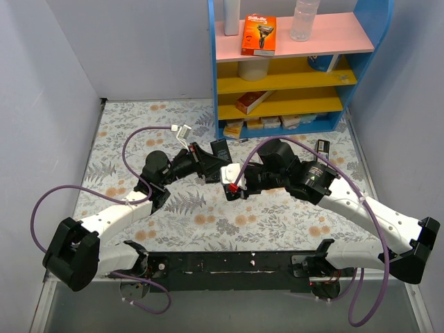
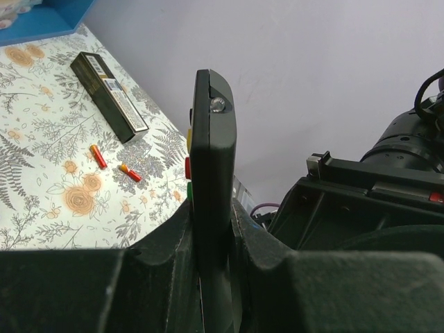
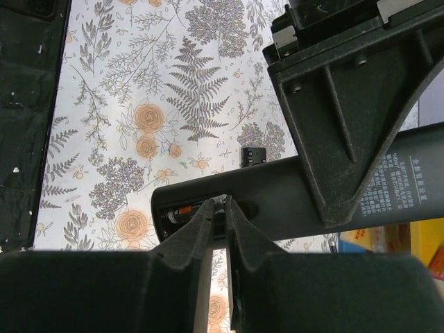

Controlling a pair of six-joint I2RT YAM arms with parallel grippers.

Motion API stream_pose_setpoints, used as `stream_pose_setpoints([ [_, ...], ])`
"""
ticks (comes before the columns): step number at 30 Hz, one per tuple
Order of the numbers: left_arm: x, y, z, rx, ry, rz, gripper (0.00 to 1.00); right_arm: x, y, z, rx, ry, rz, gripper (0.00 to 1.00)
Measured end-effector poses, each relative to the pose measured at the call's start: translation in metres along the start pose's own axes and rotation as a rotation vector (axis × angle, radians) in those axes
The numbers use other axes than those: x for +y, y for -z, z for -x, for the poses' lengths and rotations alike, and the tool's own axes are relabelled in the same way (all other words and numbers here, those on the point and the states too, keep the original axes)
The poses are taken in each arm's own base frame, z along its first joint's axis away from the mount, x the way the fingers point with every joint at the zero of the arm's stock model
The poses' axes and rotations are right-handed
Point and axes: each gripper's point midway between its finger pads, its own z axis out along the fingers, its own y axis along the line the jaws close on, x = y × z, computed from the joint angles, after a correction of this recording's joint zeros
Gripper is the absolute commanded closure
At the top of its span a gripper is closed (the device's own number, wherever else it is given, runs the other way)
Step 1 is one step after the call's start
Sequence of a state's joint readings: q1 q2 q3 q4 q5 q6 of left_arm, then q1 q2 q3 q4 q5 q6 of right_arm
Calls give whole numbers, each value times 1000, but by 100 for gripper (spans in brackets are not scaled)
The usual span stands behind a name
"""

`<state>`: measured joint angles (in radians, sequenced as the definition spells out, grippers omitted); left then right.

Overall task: Load the batteries into the remote control
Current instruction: Load the battery into the remote control.

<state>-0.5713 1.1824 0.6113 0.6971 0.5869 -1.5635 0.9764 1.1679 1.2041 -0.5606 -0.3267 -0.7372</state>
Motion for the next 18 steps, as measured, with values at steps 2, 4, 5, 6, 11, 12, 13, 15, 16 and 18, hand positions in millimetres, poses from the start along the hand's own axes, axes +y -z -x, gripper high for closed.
stream_pose_setpoints([
  [2,1,-1,-1,2,8,4,100,0,0,-1,4,0,0,85],
  [4,2,-1,-1,2,12,4,100,0,0,-2,5,0,0,86],
  [5,1,-1,-1,1,16,4,100,1,0,-3,8,-1,-1,87],
  [6,1,-1,0,0,19,2,100,1,-1,-4,10,0,-2,87],
  [11,0,-1,1,-7,36,2,100,1,-1,-5,3,7,-12,89],
  [12,-1,-1,2,-10,36,-1,100,0,-1,-4,-2,10,-16,89],
  [13,-2,-2,3,-14,38,-2,100,0,0,-4,-6,13,-21,89],
  [15,-2,-2,4,-20,43,-3,100,-1,1,-3,-10,17,-28,90],
  [16,-3,-2,5,-22,44,-6,100,-1,1,-2,-12,19,-31,90],
  [18,-3,-2,6,-27,45,-6,100,-2,1,-2,-16,21,-35,89],
])
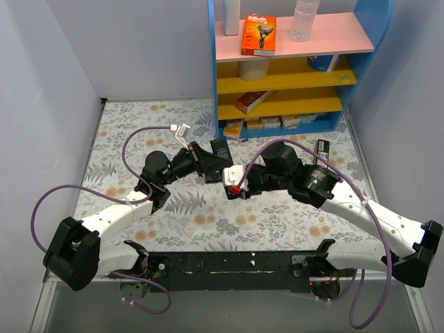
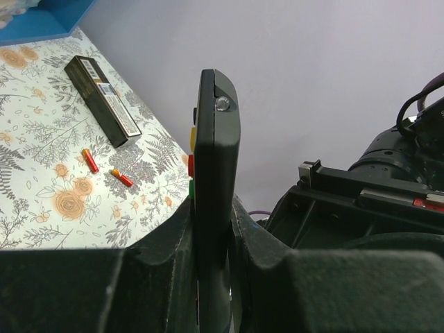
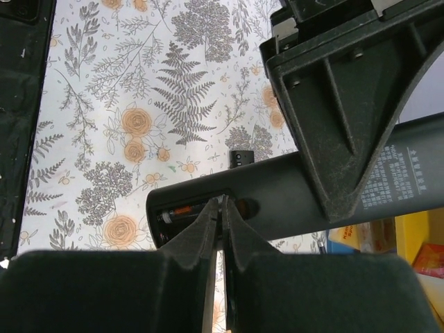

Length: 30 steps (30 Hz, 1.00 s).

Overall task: Load the batteries into the remote control
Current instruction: Load the battery into the remote control.

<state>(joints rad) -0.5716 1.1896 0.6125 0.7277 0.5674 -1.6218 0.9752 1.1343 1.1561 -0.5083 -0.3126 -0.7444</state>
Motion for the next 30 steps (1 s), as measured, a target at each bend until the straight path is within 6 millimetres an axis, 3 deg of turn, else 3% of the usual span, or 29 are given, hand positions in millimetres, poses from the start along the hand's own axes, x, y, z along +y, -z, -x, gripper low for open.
stream_pose_setpoints([
  [8,0,-2,12,-43,-26,8,100,16,-4,-21,54,-31,43,87],
  [14,1,-2,12,-41,-39,12,100,15,-5,-21,51,-32,35,74],
  [17,5,-2,10,-39,-53,29,100,15,-3,-19,44,-52,29,61],
  [18,7,-2,12,-47,-58,40,100,16,-2,-18,43,-64,28,48],
  [21,13,4,13,-81,-80,81,100,15,0,-16,41,-118,4,24],
  [24,33,16,6,-106,-80,161,100,5,4,-14,39,-173,-63,9],
  [30,94,50,-20,-130,-13,423,100,-32,11,-29,78,-360,-275,4],
])
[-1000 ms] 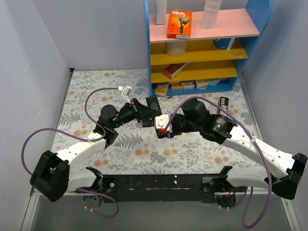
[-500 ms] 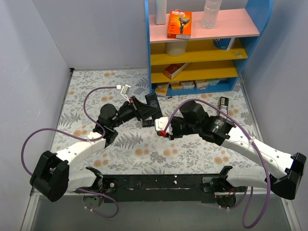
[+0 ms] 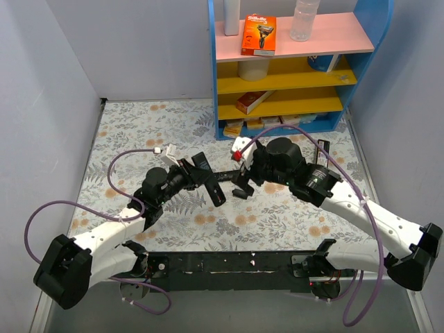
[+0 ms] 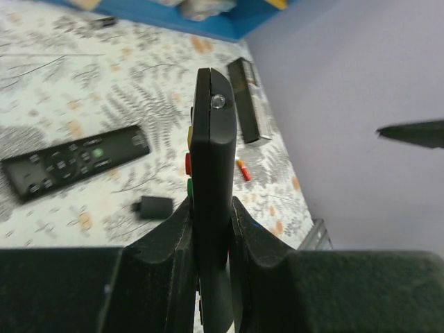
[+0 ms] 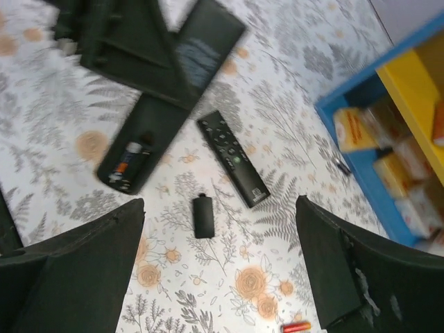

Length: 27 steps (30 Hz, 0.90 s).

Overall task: Load the batteries into the remote control
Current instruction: Move the battery to the center of the board.

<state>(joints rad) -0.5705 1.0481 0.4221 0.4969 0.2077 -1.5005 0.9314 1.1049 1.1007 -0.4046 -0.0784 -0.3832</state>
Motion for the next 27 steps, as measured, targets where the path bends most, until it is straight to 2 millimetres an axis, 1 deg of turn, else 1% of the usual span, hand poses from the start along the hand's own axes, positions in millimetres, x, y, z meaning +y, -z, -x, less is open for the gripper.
stream_pose_setpoints([
  [1,9,3,-3,-3,8,37,100,-10,-2,-3,5,-40,-38,4],
  [3,23,9,-7,-10,18,92,100,-32,-10,-15,32,-133,-121,4],
  [5,30,16,-8,-22,24,125,100,-54,-20,-36,82,-224,-204,4],
  [7,32,21,-6,-38,24,137,100,-74,-32,-60,143,-301,-279,3],
  [9,31,25,-4,-49,22,135,100,-88,-45,-89,208,-370,-343,4],
  [11,27,28,-2,-55,21,128,100,-100,-57,-117,265,-438,-401,5],
  [15,23,33,-1,-55,19,121,100,-118,-79,-158,318,-562,-482,7],
  [20,19,40,-1,-51,12,112,100,-140,-108,-190,298,-653,-555,9],
  [27,11,50,-2,-40,10,94,100,-160,-154,-218,255,-705,-592,10],
])
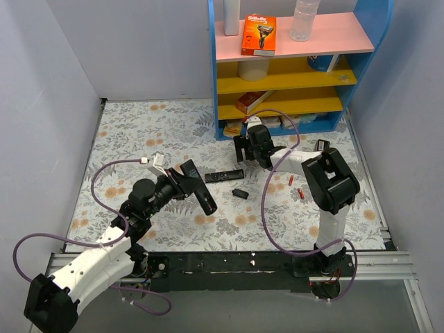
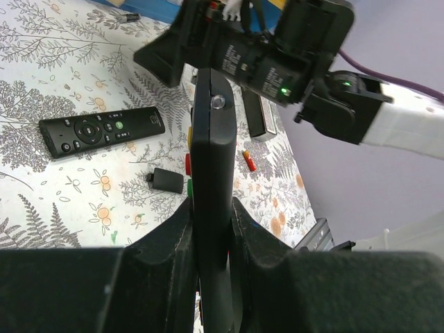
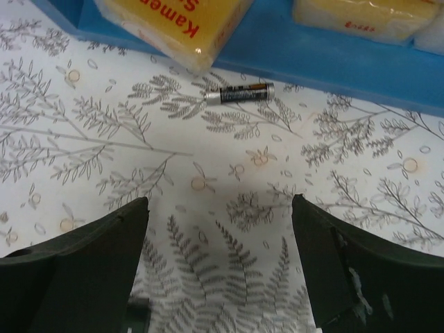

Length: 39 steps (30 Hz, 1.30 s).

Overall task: Load the batteries into the remote control
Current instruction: Move the battery to the center of the board.

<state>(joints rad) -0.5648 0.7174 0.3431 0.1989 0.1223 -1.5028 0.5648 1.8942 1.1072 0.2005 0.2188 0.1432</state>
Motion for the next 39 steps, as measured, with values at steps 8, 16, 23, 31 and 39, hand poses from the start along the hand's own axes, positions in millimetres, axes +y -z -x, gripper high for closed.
stream_pose_setpoints([
  [8,-6,10,3,2,-6,-4,100,2,-43,13,-34,-26,-34,10],
  [16,-11,12,6,7,-27,-8,100,1,-68,24,-41,-57,-59,13],
  [23,-11,12,4,19,-34,-9,100,-12,-77,31,-19,-101,-84,19],
  [31,-10,10,3,28,-39,-6,100,-18,-78,30,32,-115,-98,41],
  [39,-10,9,2,36,-38,-6,100,-23,-77,28,39,-114,-110,61],
])
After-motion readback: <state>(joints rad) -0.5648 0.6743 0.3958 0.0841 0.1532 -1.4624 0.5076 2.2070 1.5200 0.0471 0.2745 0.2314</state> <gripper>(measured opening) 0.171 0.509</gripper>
